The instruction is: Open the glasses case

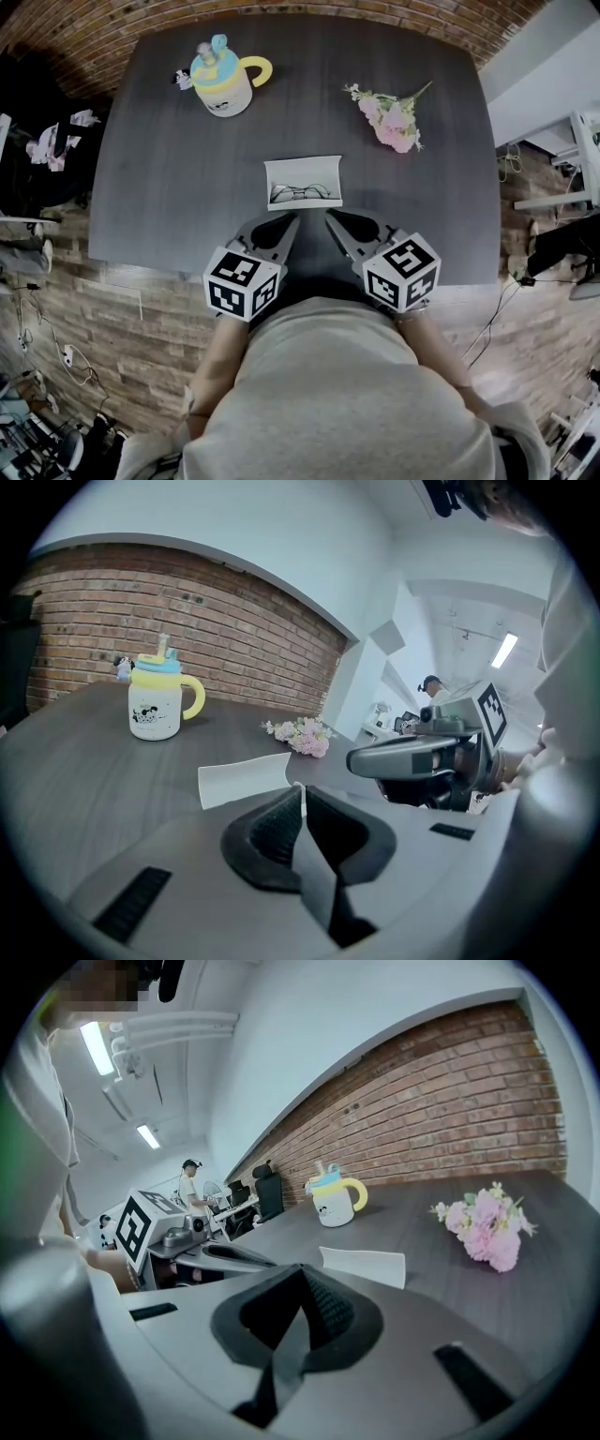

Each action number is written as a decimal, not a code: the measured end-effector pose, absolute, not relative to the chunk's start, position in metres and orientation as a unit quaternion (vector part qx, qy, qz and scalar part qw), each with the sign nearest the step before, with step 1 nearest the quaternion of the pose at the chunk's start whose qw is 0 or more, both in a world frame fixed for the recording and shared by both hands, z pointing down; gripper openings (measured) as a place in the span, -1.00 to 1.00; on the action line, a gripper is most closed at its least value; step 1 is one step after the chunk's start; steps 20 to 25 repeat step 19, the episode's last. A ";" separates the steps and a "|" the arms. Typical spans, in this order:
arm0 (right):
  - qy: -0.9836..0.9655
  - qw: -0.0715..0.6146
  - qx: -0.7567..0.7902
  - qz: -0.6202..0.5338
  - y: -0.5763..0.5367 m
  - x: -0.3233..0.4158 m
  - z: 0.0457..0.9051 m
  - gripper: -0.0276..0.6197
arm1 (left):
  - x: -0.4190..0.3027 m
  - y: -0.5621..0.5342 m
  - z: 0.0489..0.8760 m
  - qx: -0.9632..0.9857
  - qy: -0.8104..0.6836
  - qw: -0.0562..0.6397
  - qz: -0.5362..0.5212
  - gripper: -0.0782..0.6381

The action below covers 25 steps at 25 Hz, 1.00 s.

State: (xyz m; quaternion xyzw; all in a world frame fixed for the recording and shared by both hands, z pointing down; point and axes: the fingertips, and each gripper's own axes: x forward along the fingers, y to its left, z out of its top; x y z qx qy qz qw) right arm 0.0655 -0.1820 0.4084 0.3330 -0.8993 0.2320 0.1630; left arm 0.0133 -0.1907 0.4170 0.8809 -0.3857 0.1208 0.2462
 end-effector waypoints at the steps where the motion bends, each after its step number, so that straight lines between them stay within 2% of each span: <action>1: -0.899 0.163 0.332 0.235 -0.182 0.065 0.410 -0.90 | 0.014 -0.190 0.417 0.881 -0.385 0.247 0.121 -0.69; 25: -0.896 0.168 0.320 0.257 -0.178 0.060 0.421 -0.90 | 0.011 -0.184 0.421 0.878 -0.384 0.257 0.125 -0.69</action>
